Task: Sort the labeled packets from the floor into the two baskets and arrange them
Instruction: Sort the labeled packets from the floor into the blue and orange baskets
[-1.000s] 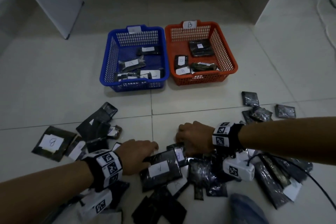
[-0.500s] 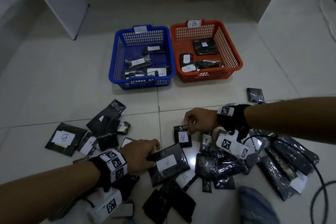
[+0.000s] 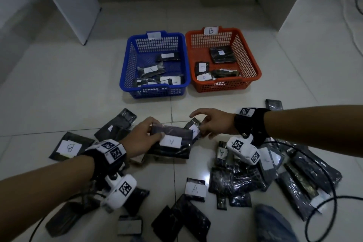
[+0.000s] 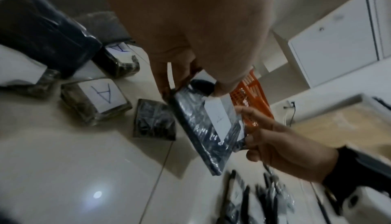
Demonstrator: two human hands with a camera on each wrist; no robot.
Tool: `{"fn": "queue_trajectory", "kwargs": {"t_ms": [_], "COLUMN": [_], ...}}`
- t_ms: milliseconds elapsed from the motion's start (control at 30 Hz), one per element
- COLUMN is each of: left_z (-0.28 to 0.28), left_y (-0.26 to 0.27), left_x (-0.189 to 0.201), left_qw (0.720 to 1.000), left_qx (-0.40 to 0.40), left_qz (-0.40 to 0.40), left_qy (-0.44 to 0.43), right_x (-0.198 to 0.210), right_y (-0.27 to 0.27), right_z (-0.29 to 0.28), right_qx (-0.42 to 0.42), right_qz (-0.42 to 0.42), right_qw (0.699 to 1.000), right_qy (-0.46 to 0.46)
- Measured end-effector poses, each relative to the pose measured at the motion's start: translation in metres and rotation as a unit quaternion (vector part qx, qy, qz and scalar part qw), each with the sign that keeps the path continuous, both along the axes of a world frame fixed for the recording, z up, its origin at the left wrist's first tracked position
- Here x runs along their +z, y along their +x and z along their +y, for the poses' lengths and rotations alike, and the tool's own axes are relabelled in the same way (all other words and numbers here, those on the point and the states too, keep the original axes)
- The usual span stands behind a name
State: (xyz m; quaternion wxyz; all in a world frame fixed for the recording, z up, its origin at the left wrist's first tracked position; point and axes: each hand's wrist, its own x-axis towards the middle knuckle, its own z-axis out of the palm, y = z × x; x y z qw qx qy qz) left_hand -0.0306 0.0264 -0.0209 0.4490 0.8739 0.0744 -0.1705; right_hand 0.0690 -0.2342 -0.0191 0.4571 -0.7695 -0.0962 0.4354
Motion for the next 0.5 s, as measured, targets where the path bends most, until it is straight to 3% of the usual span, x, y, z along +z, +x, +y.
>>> {"fn": "queue_trajectory", "kwargs": {"t_ms": [100,167,333,500], "left_z": [-0.003,-0.003,0.006,0.008], "left_y": [0.006,0.01,0.017,0.026], "left_x": [0.011,0.017,0.022,0.03], "left_qw": [0.983,0.969,0.965,0.934], "left_qx": [0.13,0.178,0.204,0.295], "left_qz": [-0.005,-0.005,-0.02,-0.08], "left_qy": [-0.132,-0.172,-0.166,-0.184], "right_x": [0.004,0.006,0.01,0.014], "right_y": [0.002,0.004,0.011,0.013], "right_z": [0.005,0.01,0.02,0.021], "right_qx": [-0.042,-0.081,-0.125,-0.121], "right_qz": [0.027,0.045,0.044,0.038], "right_qw": [0.998,0.994,0.99,0.988], "right_qy": [0.031,0.049,0.053,0.083]}}
